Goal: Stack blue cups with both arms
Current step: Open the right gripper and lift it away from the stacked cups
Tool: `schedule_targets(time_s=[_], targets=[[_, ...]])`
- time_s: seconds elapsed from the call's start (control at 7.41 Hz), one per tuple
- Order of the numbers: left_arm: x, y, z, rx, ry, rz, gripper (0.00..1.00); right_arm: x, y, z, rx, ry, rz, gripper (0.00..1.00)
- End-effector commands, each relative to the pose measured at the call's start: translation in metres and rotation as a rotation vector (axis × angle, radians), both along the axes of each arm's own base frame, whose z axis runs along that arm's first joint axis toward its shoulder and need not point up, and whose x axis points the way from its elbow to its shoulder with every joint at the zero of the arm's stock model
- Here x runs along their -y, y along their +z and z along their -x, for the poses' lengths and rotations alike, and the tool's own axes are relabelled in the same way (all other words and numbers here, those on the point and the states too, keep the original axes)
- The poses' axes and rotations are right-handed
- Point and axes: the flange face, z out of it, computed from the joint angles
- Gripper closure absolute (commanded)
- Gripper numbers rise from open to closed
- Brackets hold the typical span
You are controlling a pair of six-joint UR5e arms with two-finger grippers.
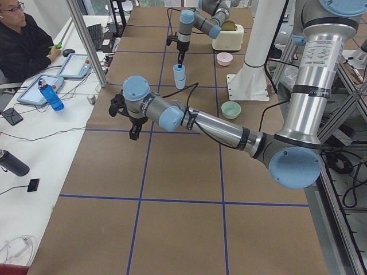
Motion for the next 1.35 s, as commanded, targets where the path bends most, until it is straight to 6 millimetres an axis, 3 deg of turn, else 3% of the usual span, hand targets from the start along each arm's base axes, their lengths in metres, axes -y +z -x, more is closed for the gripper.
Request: schedule_targets(time_s=[0.0, 0.13, 0.27, 0.4, 0.54, 0.81, 0.94, 1.21], targets=[[0.0, 0.0, 0.0, 0.0, 0.0, 0.001, 0.02, 0.0, -0.001, 0.0, -0.004, 0.003, -0.023, 0.0], [0.0, 0.0, 0.0, 0.0, 0.0, 0.001, 0.02, -0.001, -0.002, -0.003, 0.0, -0.001, -0.033, 0.0], [0.0, 0.0, 0.0, 0.0, 0.0, 0.001, 0.02, 0.012, -0.005, -0.016, -0.004, -0.012, -0.072, 0.0], [0.0, 0.0, 0.0, 0.0, 0.002, -0.003, 0.02, 0.035, -0.002, -0.04, -0.01, -0.017, -0.098, 0.0], [-0.001, 0.001, 0.001, 0.006, 0.013, -0.021, 0.02, 0.07, 0.009, -0.082, 0.0, -0.039, -0.092, 0.0], [-0.004, 0.01, 0.012, 0.016, 0.013, -0.032, 0.02, 0.131, 0.068, -0.191, -0.036, -0.102, -0.162, 0.0], [-0.009, 0.02, 0.016, 0.023, 0.025, -0.044, 0.02, 0.152, 0.114, -0.248, -0.067, -0.14, -0.192, 0.0], [-0.019, 0.04, 0.033, 0.035, 0.029, -0.058, 0.02, 0.167, 0.183, -0.326, -0.121, -0.168, -0.206, 0.0]])
